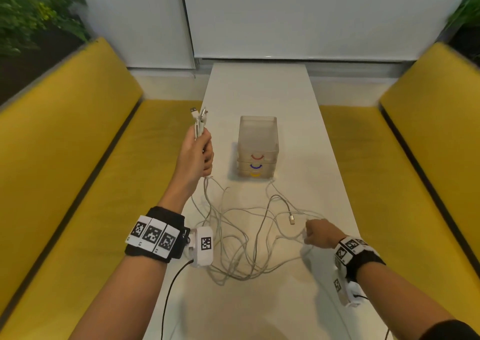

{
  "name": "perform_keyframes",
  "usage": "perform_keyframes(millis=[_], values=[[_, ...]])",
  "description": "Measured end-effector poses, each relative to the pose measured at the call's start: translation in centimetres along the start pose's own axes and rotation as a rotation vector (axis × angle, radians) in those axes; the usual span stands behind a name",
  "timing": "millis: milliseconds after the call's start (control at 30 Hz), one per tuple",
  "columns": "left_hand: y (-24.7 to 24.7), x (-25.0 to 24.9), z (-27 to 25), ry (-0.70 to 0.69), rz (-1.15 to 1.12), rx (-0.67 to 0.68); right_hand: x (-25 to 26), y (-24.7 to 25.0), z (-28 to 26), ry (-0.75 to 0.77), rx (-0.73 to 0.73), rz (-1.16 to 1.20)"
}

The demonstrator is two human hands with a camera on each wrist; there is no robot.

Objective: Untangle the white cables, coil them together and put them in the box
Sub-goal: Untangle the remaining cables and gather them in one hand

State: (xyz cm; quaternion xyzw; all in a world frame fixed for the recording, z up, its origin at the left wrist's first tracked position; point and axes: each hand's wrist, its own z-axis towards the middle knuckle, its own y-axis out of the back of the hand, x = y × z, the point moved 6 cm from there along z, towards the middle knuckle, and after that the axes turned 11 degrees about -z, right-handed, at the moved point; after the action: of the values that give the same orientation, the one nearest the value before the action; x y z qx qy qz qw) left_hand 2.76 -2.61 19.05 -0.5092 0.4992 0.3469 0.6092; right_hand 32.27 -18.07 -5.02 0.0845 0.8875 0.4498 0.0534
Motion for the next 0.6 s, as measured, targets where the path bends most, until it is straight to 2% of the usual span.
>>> perform_keyframes(millis=[167,300,367,433,533,600], values=[[1.2,-2.8,-0.1,-0.176,-0.049,-0.098,-4.9,-0.1,-0.7,-0.200,-0.061,0.015],[1.3,-4.4,-0.1,-0.235,-0.075,-0.109,-6.9,-2.4,-0.5,-0.281,-0.072,-0.004],[0.6,-4.2,-0.2,-0.195,-0.089,-0.046,-6.3,-2.6,-0.5,-0.294,-0.074,0.029],[-0.3,-3.4,-0.3,-0.097,-0.152,0.054,-5.0,-1.3,-0.6,-0.270,-0.113,0.069],[-1.4,-2.5,-0.9,0.075,-0.278,0.207,-1.7,3.2,-0.9,-0.154,-0.325,0.119],[-1.8,-3.0,-1.7,0.123,-0.359,0.299,1.3,6.1,-1.0,-0.034,-0.435,0.131]])
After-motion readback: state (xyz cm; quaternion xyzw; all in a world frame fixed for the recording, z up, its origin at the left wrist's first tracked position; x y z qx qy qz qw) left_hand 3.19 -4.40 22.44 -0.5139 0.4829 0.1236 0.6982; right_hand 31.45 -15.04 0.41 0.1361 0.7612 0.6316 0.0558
